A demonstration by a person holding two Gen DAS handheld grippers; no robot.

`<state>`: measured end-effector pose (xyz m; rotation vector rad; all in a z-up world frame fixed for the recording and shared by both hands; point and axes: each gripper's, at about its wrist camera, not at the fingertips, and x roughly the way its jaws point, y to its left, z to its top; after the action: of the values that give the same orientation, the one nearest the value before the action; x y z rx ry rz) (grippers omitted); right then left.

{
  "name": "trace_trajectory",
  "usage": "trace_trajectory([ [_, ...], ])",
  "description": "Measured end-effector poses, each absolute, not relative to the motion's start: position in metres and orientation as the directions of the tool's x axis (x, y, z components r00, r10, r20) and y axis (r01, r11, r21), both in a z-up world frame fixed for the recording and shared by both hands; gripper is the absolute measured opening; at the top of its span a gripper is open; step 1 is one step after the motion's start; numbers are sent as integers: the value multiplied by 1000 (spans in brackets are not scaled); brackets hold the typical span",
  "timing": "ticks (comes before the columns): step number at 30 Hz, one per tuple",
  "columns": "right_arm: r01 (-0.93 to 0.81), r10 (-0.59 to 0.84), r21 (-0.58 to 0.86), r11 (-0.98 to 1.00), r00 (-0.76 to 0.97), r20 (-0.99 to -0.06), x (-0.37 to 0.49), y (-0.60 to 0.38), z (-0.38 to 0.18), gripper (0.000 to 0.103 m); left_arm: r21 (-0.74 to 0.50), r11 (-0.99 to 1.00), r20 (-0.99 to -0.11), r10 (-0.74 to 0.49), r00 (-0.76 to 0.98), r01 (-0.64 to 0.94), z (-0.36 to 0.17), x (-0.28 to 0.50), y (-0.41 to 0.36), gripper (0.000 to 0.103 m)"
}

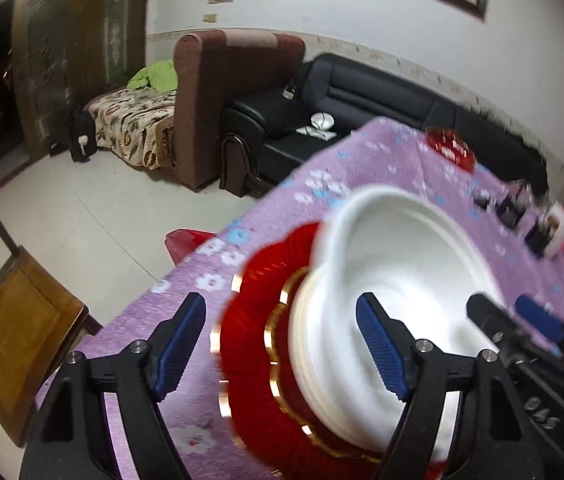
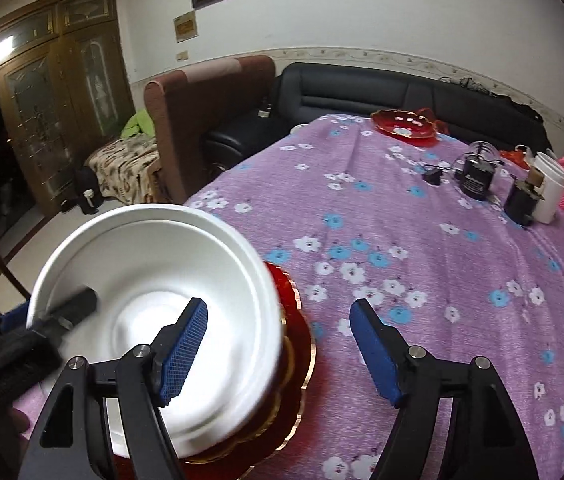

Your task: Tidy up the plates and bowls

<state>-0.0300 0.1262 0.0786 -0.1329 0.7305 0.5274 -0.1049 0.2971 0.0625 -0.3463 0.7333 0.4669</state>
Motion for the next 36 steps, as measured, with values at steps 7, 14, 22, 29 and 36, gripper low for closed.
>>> trace_trajectory([
  [7,-464,433,139,875,622,-653,-26,107,80,78,-273,825,-633,233,739,-494,73,-125,310,78],
  [14,-426,440,184,886,641,-629,-33,90,85,78,-378,751,-576,267,773,-541,84,-151,334,82],
  [22,-405,432,183,896,696,-574,-63,61,96,78,-376,686,-584,346,734,-623,85,-176,348,83],
  [29,-383,436,217,898,706,-558,-87,42,90,78,-341,696,-611,346,712,-632,84,-186,334,83],
  [36,-384,442,223,896,728,-523,-117,27,89,78,-82,761,-552,503,665,-644,99,-187,261,98],
])
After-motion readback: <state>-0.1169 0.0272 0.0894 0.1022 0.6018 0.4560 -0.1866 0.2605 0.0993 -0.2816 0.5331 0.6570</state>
